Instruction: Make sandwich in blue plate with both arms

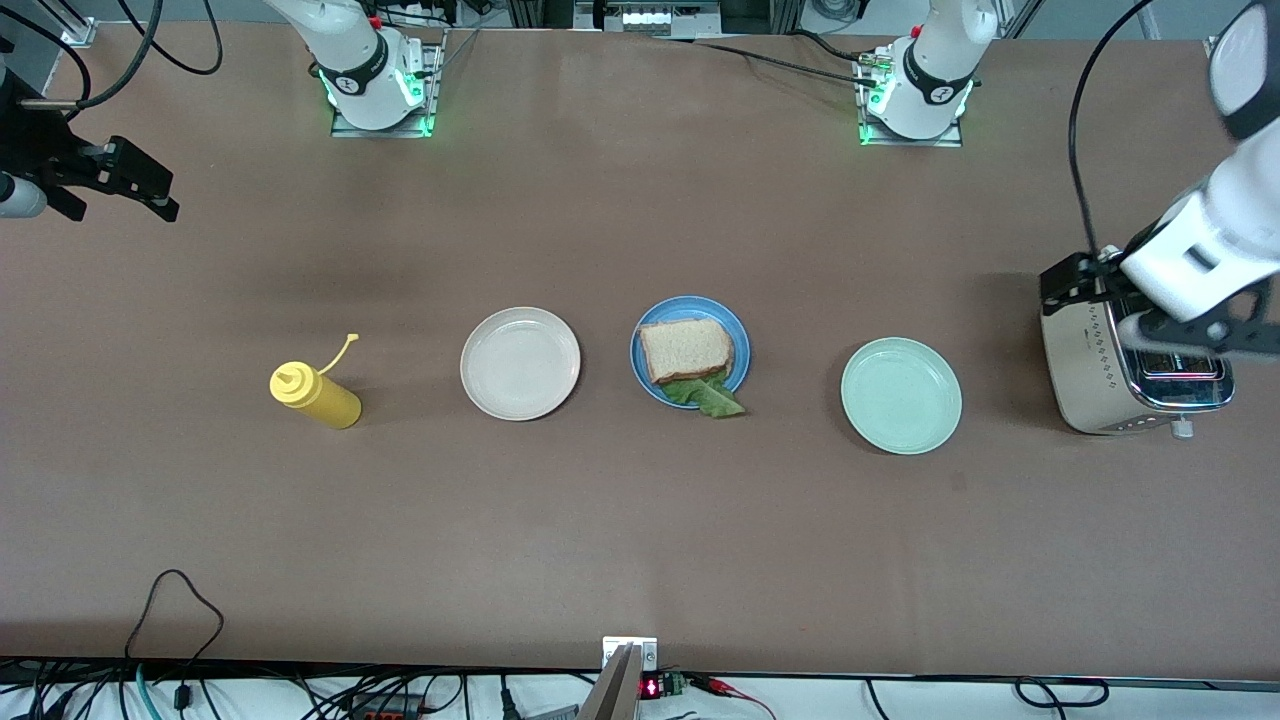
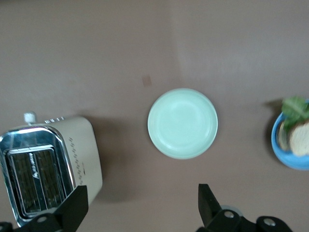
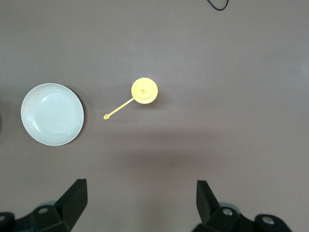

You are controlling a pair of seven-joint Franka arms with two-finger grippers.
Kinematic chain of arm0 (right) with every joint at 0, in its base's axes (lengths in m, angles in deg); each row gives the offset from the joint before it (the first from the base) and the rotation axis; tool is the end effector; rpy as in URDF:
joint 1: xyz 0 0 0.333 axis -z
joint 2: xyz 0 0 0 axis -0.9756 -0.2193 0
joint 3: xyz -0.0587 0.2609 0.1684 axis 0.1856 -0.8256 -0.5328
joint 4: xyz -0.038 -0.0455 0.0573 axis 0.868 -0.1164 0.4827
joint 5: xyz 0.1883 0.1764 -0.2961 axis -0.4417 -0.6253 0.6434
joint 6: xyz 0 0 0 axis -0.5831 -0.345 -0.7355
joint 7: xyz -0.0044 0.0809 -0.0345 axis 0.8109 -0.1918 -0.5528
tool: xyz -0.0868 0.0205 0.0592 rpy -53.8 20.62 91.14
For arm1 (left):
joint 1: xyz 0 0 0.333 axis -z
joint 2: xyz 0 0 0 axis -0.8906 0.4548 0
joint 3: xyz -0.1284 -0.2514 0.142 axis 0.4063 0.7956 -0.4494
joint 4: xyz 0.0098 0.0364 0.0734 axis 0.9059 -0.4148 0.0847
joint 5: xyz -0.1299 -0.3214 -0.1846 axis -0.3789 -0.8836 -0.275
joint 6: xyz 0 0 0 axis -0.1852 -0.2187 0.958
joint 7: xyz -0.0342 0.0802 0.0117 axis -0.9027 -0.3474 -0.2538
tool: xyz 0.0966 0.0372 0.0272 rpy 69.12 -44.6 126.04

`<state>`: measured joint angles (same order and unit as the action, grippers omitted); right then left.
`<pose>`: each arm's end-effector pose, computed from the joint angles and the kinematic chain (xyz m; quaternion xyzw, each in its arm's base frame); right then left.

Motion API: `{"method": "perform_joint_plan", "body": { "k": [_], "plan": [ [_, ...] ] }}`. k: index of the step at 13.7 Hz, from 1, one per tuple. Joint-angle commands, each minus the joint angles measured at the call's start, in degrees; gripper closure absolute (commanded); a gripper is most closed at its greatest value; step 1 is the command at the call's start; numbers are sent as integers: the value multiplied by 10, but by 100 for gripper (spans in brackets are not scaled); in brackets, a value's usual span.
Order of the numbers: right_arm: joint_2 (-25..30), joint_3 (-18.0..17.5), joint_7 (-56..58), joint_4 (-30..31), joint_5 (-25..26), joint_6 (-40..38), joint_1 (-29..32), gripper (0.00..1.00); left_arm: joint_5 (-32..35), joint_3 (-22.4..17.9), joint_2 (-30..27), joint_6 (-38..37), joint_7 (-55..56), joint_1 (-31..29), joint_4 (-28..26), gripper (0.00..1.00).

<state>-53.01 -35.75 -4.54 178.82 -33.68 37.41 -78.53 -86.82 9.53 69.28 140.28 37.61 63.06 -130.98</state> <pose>0.5295 0.0182 0.6379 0.9998 0.0058 0.0152 0.0102 0.5947 -0.0366 0.5899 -0.9985 0.0476 -0.0190 0.0214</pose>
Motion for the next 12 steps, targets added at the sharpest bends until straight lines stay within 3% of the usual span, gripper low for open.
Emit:
{"method": "perform_joint_plan", "body": {
  "k": [1, 3, 12],
  "plan": [
    [-3, 0, -7, -9, -4, -7, -2, 0, -14, -25, -85, 55, -9, 18, -94, 0],
    [-3, 0, -7, -9, -3, -5, -2, 0, -14, -25, -91, -5, -32, 23, -94, 0],
    [-12, 0, 5, -25, 3, -5, 0, 0, -15, -18, -83, -22, -21, 20, -82, 0]
  ]
}}
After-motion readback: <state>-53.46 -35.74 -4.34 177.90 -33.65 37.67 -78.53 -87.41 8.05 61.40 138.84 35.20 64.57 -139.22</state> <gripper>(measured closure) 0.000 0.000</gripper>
